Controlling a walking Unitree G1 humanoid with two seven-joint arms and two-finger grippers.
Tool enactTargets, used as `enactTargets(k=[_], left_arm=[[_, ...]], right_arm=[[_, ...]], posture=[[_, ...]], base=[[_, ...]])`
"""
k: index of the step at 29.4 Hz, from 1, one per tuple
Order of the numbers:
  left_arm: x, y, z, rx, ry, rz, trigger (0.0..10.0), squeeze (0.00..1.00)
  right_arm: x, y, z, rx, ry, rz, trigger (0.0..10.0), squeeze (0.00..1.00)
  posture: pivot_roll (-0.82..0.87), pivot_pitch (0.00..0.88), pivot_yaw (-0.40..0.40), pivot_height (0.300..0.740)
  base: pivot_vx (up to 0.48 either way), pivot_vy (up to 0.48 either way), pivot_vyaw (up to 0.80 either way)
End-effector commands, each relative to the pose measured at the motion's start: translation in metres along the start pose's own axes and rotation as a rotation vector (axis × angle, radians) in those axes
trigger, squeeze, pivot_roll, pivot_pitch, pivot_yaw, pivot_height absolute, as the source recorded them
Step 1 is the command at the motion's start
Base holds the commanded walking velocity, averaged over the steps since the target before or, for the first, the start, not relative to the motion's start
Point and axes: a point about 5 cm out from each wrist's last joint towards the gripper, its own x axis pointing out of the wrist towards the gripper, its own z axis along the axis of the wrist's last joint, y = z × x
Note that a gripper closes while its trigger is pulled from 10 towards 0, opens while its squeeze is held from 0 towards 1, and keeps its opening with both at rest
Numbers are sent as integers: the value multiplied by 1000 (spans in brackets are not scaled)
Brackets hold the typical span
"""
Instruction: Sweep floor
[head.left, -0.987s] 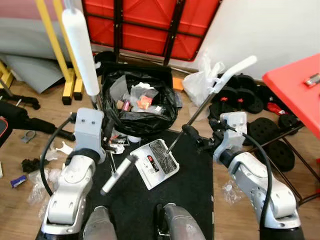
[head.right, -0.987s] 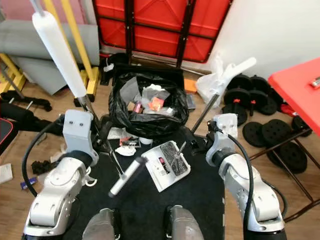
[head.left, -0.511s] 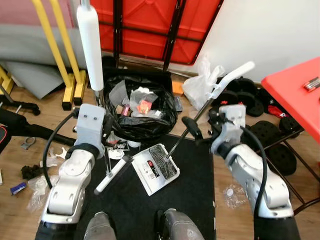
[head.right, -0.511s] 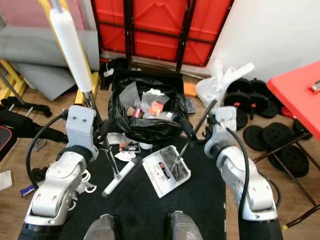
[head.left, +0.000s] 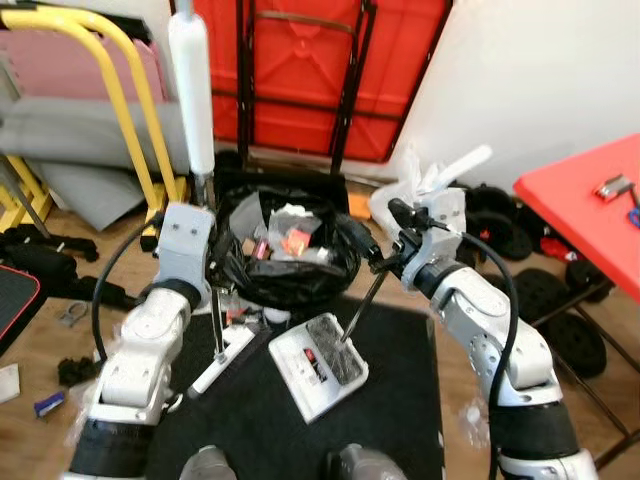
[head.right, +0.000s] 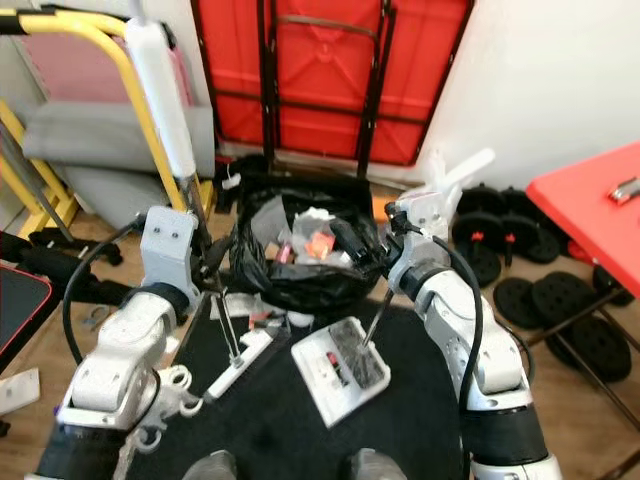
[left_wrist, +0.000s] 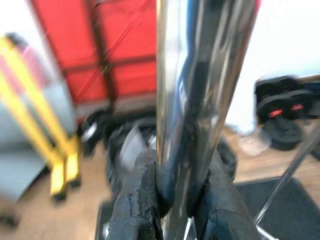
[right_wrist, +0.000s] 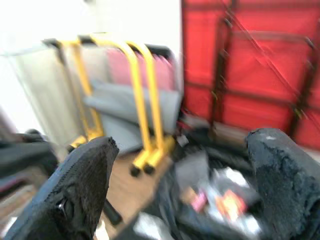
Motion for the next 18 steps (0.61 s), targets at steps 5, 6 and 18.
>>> enactTargets(k=[5, 6, 18], left_arm=[[4, -11, 4, 20, -30, -163, 10000, 0], [3, -14, 4, 29, -33, -208, 10000, 0], [-16, -15, -19, 276, 73, -610, 10000, 0]], right_arm=[[-11, 6, 24, 161, -124, 213, 10000, 0], [-13, 8, 32, 186, -167, 257, 10000, 0], [-35, 25, 67, 186, -207, 741, 10000, 0]], posture=[[-125, 2, -85, 740], [-125, 2, -85, 740], [-109, 0, -104, 740]], base=[[0, 0, 0], [0, 0, 0], [0, 0, 0]])
